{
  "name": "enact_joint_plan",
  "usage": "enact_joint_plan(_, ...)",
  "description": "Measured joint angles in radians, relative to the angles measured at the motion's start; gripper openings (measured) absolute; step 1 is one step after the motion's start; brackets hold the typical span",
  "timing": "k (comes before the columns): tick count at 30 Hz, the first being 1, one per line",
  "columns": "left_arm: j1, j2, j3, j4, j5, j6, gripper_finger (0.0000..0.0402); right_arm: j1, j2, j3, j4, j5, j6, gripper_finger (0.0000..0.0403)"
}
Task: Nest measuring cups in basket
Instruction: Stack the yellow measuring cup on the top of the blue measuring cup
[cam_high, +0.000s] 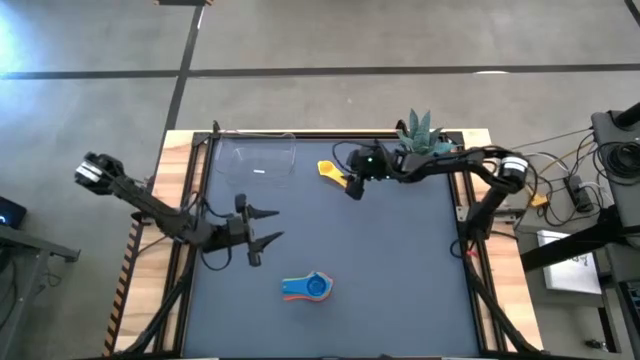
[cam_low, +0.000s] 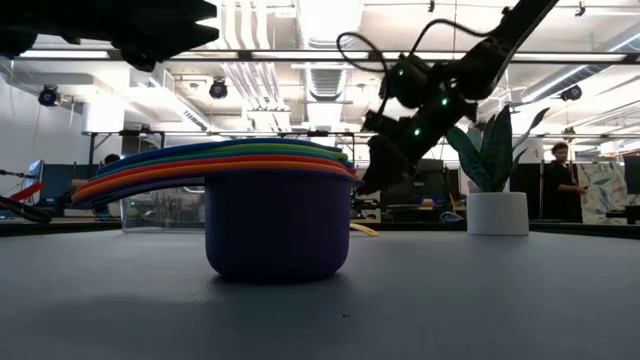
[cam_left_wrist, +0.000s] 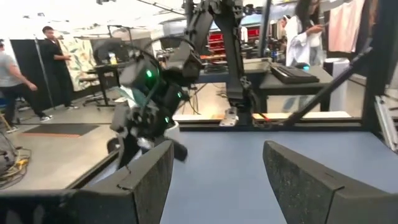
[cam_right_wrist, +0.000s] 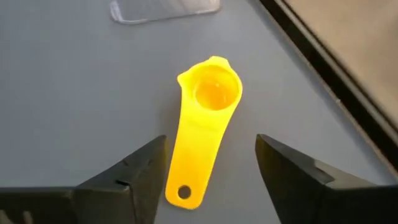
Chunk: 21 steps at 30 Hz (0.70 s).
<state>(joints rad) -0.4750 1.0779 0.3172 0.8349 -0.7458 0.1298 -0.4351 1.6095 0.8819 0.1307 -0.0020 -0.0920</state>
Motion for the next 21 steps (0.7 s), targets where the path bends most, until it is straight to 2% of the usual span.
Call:
enact_joint_plan(7,0.039,-0.013,0.000,-0.006,0.014,0.000,0.0232,0.000,0.151,0.035,0.010,0.001,0.020,0.0292)
enact_joint_plan(13,0.041,-0.013,0.000,-0.025,0.026,0.000,0.0232,-0.003,0.253,0.112,0.030,-0.003,-0.009,0.0316)
enact_joint_plan(17,0.043,-0.013,0.000,-0.038,0.026,-0.004,0.0232,-0.002,0.286,0.156,0.015,-0.004,-0.015,0.0303)
enact_joint_plan(21,0.047,-0.013,0.000,-0.038,0.025,-0.007,0.0232,-0.001,0.289,0.173,-0.004,-0.006,-0.020,0.0250)
